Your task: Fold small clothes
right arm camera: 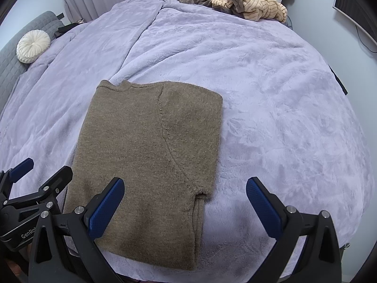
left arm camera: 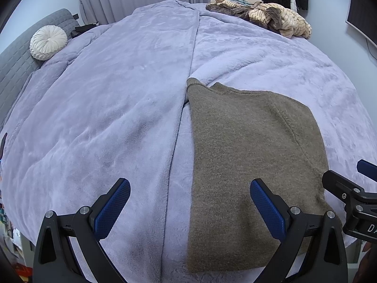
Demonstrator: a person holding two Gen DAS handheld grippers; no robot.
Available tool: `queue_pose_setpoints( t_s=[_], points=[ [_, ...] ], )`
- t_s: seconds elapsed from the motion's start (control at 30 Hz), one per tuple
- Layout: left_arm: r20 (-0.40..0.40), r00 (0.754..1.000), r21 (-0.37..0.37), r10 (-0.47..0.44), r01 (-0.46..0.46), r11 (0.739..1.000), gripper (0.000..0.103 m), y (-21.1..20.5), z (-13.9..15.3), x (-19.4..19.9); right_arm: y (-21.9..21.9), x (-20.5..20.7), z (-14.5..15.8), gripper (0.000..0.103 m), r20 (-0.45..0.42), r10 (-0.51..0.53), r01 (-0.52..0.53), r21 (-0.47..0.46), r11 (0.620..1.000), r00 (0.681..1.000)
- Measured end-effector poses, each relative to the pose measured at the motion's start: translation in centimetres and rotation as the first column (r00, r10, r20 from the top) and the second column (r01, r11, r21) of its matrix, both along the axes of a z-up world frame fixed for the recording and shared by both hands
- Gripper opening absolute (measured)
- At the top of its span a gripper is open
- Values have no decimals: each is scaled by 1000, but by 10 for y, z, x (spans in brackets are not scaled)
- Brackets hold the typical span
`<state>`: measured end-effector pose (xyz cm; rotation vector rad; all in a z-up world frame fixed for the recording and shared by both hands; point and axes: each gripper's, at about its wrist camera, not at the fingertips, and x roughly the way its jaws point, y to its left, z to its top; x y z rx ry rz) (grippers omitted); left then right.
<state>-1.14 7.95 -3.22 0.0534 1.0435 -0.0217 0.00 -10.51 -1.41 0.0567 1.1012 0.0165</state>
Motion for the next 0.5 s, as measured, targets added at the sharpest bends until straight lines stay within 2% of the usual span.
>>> queue_pose_setpoints(
  t_s=[0.5],
  points=[
    [8, 1000, -22, -1, 1, 1000, 102, 2, -3, 1, 2, 1, -1, 103, -4, 2, -2, -6, 1000, 1000]
  ],
)
